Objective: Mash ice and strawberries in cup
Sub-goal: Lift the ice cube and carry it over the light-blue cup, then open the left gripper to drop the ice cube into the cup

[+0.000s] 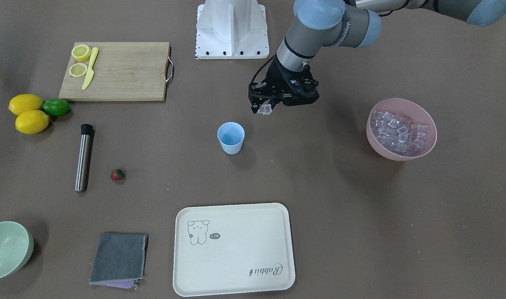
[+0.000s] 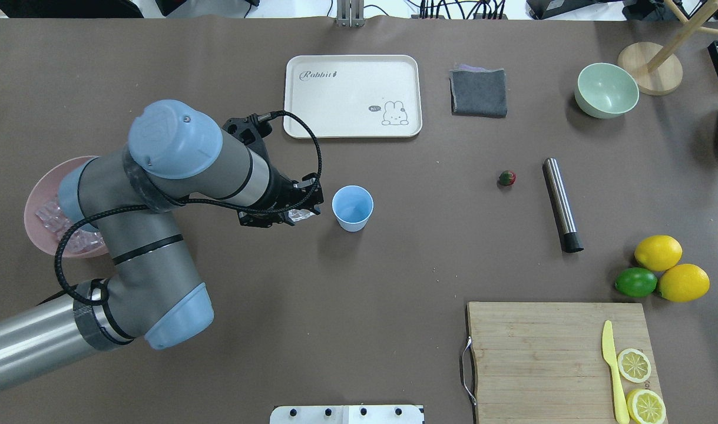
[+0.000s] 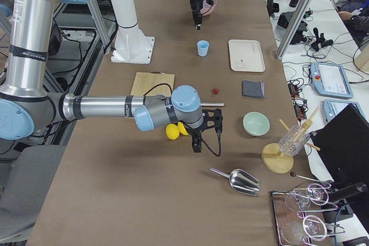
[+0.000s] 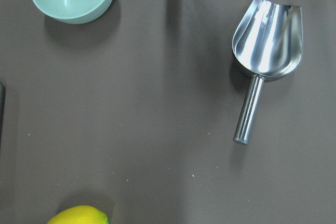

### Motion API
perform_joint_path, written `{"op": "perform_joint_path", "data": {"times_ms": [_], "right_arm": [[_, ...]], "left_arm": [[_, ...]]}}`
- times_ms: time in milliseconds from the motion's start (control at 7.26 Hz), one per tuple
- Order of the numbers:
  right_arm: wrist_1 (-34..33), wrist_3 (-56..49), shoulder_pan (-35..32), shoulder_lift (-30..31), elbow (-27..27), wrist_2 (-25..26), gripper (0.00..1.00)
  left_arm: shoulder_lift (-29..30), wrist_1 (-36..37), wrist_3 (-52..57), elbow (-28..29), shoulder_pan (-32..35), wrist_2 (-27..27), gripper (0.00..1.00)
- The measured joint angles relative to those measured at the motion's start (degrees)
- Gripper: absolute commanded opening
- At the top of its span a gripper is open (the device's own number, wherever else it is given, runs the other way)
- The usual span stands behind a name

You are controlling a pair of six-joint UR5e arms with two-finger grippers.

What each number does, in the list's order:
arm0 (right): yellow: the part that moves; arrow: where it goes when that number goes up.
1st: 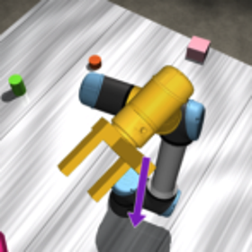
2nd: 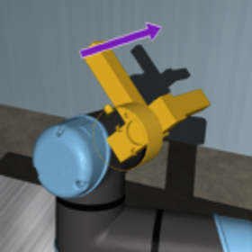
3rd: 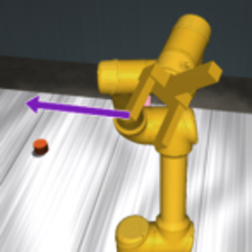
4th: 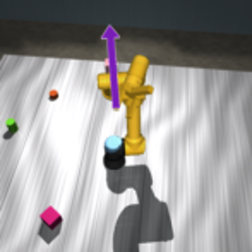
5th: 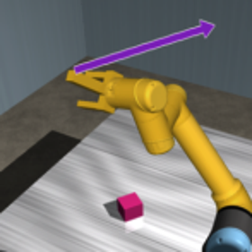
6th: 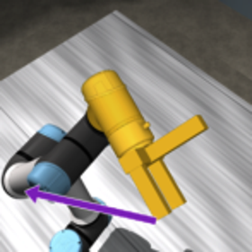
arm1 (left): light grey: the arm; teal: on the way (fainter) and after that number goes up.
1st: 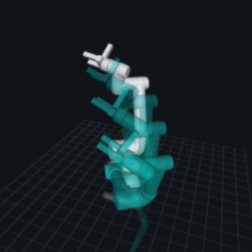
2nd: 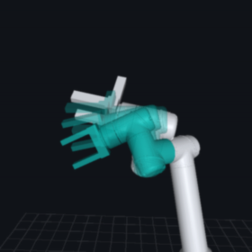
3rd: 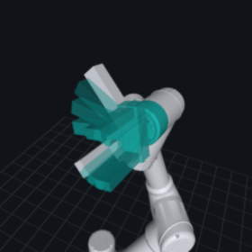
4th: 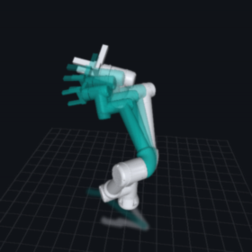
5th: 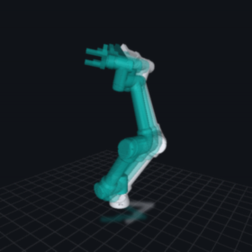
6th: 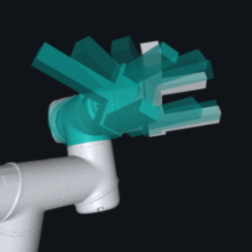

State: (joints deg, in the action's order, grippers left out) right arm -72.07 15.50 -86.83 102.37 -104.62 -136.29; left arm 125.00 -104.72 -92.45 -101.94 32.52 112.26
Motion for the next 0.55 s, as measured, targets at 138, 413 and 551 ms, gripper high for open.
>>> {"op": "perform_joint_path", "data": {"times_ms": [138,413,551], "right_arm": [[0.00,-0.09,0.00,0.06,0.01,0.06,1.00],[0.00,-0.19,-0.01,0.13,0.03,0.13,1.00],[0.00,-0.20,-0.01,0.17,0.03,0.14,1.00]], "left_arm": [[1.84,0.21,-0.21,1.72,-0.56,-1.02,0.08],[4.57,0.30,-0.34,4.35,-1.08,-1.77,0.08],[5.44,0.22,-0.34,5.13,-1.11,-1.83,0.08]]}}
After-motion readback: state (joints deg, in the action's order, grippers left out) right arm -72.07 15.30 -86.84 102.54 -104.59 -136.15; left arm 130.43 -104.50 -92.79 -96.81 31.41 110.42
